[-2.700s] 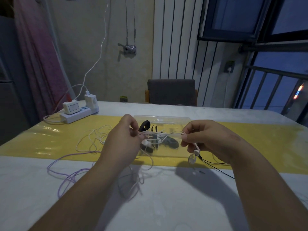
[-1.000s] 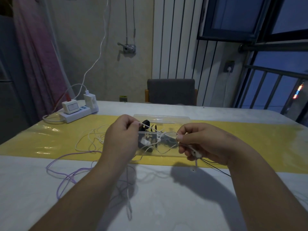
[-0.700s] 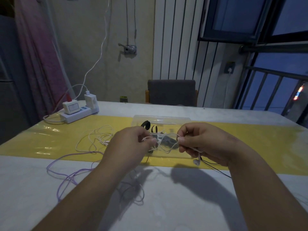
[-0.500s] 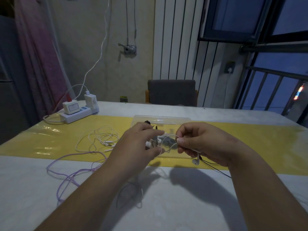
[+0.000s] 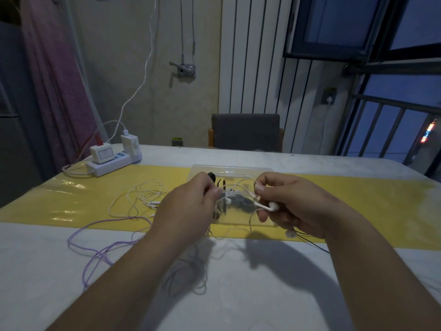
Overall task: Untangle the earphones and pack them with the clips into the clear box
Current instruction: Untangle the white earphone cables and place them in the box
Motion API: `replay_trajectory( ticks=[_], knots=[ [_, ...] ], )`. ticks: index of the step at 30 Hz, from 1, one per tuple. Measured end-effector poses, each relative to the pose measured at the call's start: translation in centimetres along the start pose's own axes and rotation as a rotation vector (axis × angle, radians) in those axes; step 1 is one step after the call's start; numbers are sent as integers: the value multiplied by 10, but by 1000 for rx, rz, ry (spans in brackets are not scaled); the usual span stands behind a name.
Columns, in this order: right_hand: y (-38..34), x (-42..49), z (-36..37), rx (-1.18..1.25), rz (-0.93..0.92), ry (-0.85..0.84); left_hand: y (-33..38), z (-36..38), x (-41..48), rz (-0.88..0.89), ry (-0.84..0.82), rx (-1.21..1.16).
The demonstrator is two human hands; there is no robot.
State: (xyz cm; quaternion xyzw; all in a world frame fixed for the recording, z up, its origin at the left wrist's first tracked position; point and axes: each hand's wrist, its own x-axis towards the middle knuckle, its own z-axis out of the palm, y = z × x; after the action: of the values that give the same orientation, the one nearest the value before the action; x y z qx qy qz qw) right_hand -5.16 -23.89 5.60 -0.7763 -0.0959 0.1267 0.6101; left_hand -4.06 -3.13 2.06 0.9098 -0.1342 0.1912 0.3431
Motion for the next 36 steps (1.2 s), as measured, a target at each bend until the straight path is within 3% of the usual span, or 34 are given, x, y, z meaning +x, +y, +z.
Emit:
replay_trajectory(
  ticks=[15, 23, 30, 36],
  knots=[
    [2, 1, -1, 5, -31, 0, 1, -1, -1, -68, 57, -128],
    [1, 0, 9, -108, -132, -223, 5, 3, -2, -71, -5, -334],
    [3, 10, 19, -234, -64, -7, 7, 6, -2, -166, -81, -551],
    [4, 11, 19, -209, -81, 43, 4, 5, 0, -127, 54, -429]
  ],
)
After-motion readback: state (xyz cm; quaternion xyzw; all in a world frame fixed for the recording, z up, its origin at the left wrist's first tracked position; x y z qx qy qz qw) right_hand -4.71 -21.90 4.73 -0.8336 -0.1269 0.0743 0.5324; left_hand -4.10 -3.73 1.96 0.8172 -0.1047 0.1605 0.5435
